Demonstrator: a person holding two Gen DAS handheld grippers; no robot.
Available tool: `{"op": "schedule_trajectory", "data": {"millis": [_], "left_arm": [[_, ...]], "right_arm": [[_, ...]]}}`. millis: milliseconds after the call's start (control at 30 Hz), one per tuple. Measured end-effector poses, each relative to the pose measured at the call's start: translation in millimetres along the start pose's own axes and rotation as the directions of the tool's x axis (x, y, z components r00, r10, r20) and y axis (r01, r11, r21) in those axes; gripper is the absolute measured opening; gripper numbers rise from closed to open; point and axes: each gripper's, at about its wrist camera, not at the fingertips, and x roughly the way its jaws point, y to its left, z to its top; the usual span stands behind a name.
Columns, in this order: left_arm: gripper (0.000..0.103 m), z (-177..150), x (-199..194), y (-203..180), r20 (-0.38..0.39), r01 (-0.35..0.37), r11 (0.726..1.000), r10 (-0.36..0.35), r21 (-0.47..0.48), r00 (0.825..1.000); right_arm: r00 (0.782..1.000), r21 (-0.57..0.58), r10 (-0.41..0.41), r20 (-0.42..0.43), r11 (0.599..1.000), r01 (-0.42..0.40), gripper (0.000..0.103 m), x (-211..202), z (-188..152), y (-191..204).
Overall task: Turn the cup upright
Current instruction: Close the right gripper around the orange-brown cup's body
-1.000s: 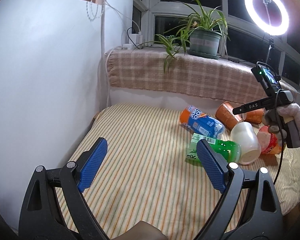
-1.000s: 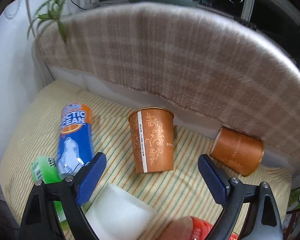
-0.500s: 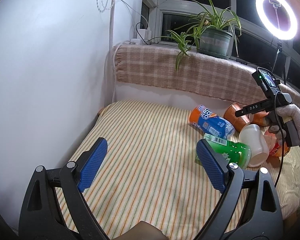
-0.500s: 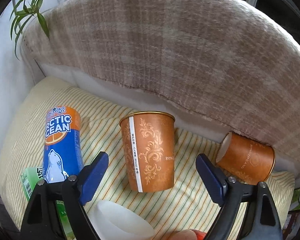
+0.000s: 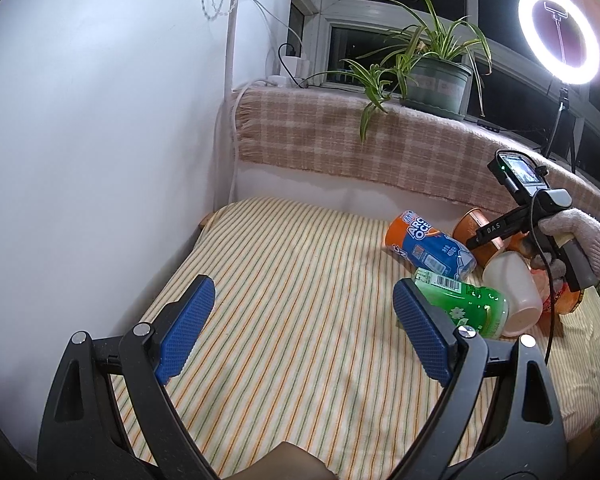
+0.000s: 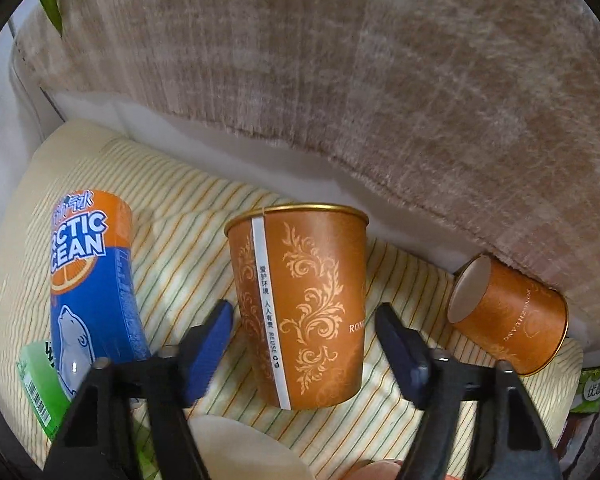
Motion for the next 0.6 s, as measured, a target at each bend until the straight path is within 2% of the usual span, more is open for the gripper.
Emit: {"op": "schedule_trajectory", "data": {"millis": [300,600], "left_arm": [[0.093,0.1,-0.3,-0.9,0.003,-0.001,1.000,0.001,0.002,1.000],[0.093,2.2,-5.6,-6.9,0.015,0.002,1.000,-0.002,0.009,1.000]], "right_arm": [[1.000,-0.004,-0.003,0.023,1.000,0.003,0.063,4.0,3.4,13.3],[0.995,-0.010,-0.018,0.102,1.000,0.019,0.062,-36.0,1.0,21.4]]}}
